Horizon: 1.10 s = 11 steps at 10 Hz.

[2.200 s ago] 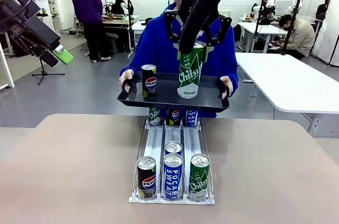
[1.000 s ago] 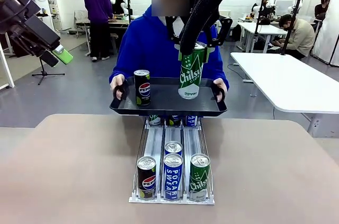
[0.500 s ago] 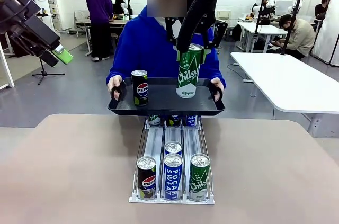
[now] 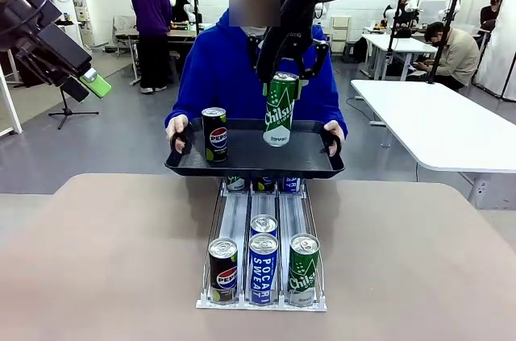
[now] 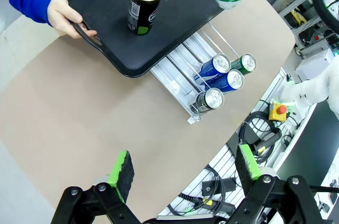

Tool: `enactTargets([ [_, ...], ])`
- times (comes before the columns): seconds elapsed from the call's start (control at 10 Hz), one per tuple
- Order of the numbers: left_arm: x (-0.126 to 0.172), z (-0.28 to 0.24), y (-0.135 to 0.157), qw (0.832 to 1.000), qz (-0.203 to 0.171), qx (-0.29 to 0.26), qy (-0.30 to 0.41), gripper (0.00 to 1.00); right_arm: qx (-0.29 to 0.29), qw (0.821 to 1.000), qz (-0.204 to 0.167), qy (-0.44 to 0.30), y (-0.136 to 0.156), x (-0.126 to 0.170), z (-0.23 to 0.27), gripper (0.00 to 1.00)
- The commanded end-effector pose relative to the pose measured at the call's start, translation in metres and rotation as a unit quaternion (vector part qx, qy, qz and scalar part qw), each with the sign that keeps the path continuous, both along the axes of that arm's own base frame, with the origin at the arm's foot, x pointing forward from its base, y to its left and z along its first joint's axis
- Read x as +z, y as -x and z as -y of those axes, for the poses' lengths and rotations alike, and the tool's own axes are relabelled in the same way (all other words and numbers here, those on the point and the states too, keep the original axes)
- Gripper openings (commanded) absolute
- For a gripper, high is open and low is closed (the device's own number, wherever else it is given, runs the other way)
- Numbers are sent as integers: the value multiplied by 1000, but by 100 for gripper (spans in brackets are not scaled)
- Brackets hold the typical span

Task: Retrieve and hand over the desired beverage to the person.
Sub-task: Place the picked can on the Handle tray extended by the person.

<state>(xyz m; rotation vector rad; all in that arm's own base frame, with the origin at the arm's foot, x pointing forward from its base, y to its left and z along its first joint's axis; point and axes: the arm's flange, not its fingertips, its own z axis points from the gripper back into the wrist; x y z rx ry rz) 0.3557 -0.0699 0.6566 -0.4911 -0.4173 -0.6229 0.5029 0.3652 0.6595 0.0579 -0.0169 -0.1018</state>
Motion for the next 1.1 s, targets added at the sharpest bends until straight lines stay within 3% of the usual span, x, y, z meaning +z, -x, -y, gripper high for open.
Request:
enactTargets([
  [0.0,2,-3,0,1000,-1,-5,-7,100,-25,1000,-5,10,-36,15,-16,58],
  [0.5,2,-3,0,1000,-1,-5,-7,100,-39,999,-6,7,-79,-9,-4,58],
  [1.0,2,-3,0,1000,-1,-5,-7,100,-53,997,-43,40,-90,-50,0,58],
])
